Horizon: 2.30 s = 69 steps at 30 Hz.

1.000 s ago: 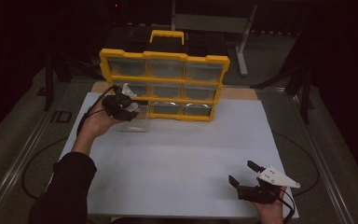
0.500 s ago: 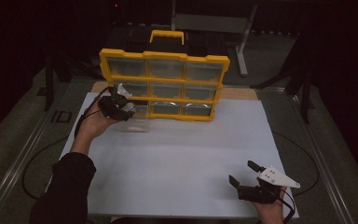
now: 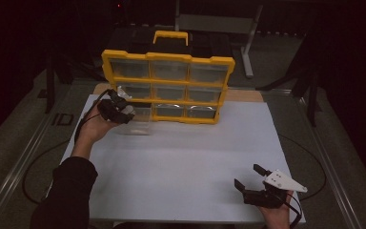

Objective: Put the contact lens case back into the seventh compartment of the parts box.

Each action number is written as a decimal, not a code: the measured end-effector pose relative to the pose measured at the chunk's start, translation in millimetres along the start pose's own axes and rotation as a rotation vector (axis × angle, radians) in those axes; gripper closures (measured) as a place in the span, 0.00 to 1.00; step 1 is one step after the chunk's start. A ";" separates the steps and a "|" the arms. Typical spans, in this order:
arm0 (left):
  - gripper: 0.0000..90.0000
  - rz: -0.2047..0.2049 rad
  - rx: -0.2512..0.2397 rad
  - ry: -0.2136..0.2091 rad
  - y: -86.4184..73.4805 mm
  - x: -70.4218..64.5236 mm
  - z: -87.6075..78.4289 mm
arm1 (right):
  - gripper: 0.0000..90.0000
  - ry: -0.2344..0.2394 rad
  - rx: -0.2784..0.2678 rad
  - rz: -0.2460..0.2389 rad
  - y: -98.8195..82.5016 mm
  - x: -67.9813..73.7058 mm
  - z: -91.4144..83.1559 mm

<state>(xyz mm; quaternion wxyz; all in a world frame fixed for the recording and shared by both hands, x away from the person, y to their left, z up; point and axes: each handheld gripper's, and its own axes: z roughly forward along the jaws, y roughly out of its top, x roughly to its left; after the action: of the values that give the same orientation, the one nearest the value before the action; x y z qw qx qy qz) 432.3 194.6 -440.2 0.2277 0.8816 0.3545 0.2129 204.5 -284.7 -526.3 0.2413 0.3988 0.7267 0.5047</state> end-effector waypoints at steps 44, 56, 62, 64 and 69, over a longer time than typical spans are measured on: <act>0.00 -0.039 0.022 -0.001 -2.9 -3.2 -4.3 | 0.09 -0.001 0.001 -0.003 -0.1 0.6 0.1; 0.00 -0.023 -0.057 0.006 -24.1 -15.2 -22.4 | 0.09 0.001 -0.001 -0.001 -0.1 0.8 0.2; 0.00 -0.064 -0.121 -0.017 -48.5 -23.8 -28.0 | 0.09 0.002 -0.003 0.001 0.0 1.2 0.1; 0.00 -0.064 -0.131 -0.019 -56.4 -29.1 -28.8 | 0.09 0.002 -0.003 -0.003 0.1 1.5 0.0; 0.00 -0.071 -0.183 -0.031 -74.9 -41.7 -31.6 | 0.09 0.002 -0.003 -0.004 0.2 2.2 0.3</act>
<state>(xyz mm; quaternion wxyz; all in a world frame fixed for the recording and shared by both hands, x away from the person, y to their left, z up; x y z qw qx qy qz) 348.4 220.8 -465.1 0.3204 0.8471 0.3609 0.2224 203.5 -282.7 -526.2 0.2423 0.3966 0.7270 0.5054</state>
